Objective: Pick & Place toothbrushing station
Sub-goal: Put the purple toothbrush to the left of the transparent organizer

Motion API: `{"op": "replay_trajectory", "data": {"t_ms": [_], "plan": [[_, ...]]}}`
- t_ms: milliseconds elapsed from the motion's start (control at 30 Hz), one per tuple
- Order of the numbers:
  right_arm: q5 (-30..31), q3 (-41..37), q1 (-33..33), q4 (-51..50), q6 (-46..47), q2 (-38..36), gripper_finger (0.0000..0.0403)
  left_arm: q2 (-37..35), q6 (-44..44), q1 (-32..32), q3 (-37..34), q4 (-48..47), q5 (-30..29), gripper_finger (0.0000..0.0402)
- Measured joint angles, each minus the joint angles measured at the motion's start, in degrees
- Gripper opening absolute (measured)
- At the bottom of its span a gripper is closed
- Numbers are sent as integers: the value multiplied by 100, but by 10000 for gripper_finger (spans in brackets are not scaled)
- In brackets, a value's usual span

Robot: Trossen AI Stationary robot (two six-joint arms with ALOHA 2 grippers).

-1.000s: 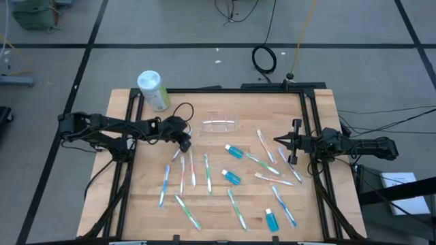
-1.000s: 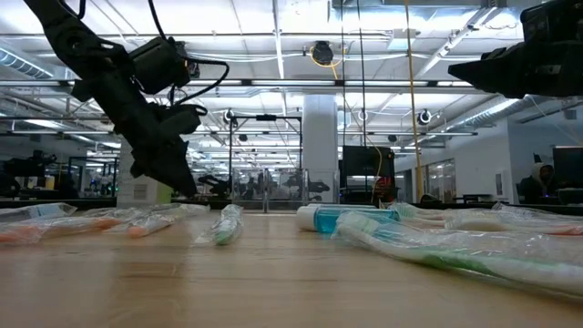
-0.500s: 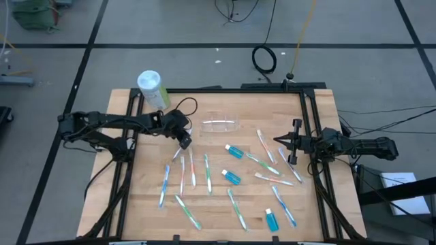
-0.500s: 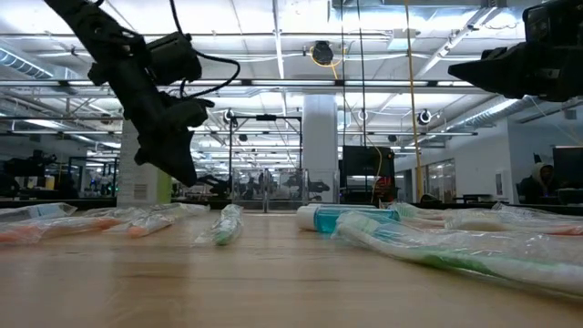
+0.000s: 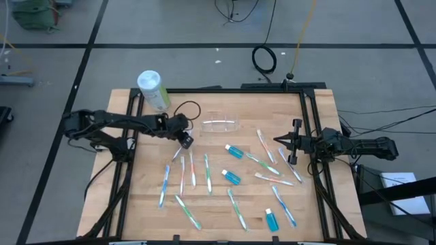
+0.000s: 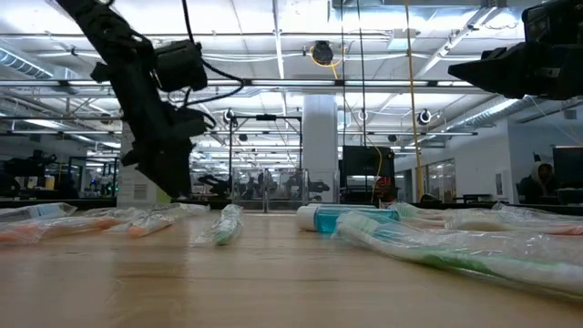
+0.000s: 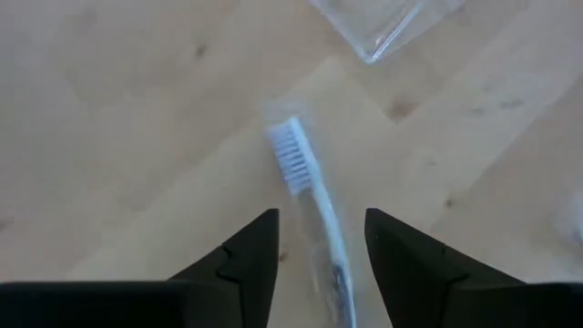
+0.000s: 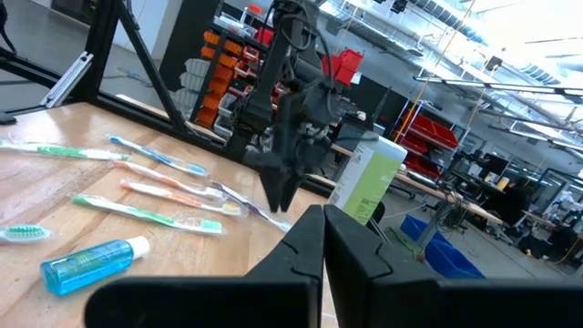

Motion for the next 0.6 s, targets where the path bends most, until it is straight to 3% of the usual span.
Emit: {"op": "replay_trajectory", "data": {"t_ms": [333,600], "plan": [[266,-1,-10,261,550,55,0,667,-281,-35,11,327,-113,133],[291,1,-15,954,1063,846,0,544,-375,-13,1,342,-191,20]]}}
